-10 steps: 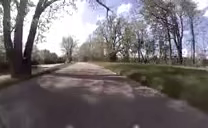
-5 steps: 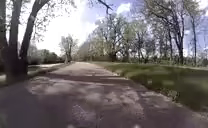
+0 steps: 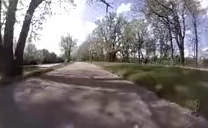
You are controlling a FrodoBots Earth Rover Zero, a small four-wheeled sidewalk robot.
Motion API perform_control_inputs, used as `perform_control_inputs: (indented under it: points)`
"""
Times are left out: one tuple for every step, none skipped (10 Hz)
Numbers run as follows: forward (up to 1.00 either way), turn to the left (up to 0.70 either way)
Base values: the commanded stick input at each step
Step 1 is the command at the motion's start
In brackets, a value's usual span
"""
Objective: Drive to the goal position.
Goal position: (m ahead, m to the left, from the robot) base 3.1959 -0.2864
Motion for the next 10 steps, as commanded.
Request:
perform_control_inputs:
  points:
    - [1.00,0.00]
    - [1.00,0.00]
    - [1.00,0.00]
    - [1.00,0.00]
    - [1.00,0.00]
    - [1.00,0.00]
    - [1.00,0.00]
    - [1.00,0.00]
    - [1.00,0.00]
    - [1.00,0.00]
